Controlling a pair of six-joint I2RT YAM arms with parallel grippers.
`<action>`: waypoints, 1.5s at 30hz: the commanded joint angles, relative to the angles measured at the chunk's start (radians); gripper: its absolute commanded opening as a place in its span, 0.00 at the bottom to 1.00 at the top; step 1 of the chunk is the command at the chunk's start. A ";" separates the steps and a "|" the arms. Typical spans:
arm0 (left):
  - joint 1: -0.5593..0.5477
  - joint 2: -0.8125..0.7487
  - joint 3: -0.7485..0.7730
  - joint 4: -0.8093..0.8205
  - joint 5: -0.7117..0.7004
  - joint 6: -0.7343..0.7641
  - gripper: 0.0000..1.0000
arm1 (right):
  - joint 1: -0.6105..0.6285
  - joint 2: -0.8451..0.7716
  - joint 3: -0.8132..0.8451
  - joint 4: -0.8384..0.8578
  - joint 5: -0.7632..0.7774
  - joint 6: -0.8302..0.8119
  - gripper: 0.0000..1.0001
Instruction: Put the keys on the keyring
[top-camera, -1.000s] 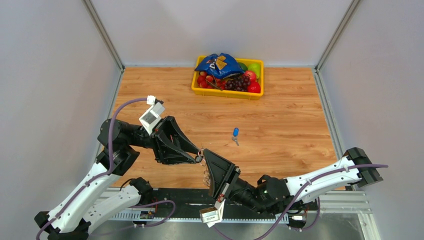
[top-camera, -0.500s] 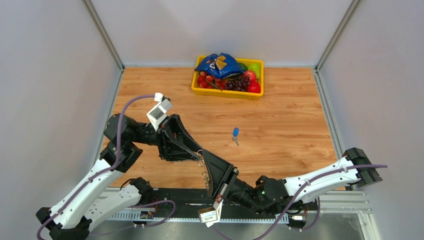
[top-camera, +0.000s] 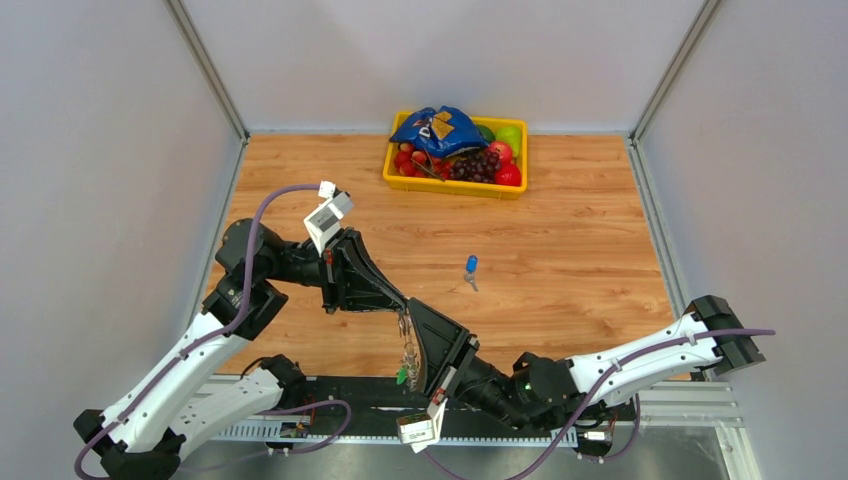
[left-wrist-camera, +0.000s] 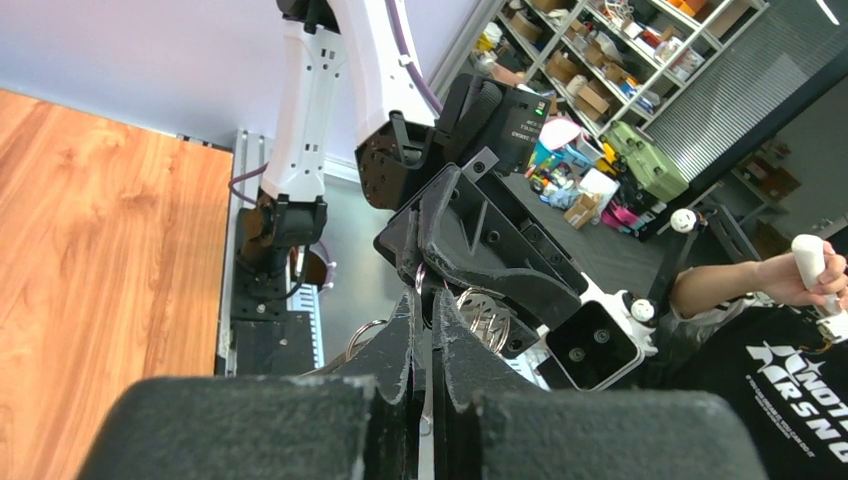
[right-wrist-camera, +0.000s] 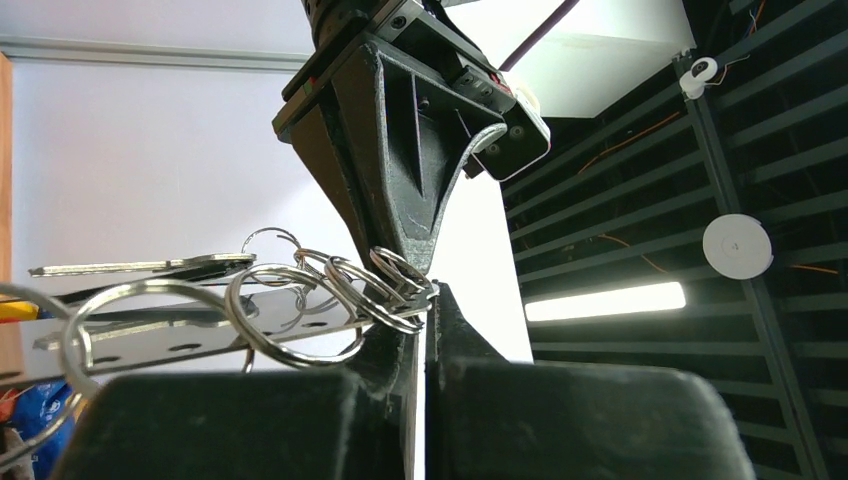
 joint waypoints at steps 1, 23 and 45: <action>-0.006 0.008 0.039 0.011 -0.014 0.031 0.00 | 0.005 0.015 0.006 -0.019 -0.033 -0.173 0.00; -0.006 0.015 0.296 -0.613 -0.260 0.583 0.00 | 0.018 -0.186 0.361 -0.792 0.156 1.143 0.66; -0.006 0.103 0.366 -0.962 -0.544 0.872 0.00 | -0.714 -0.008 0.782 -1.389 -0.865 2.040 0.57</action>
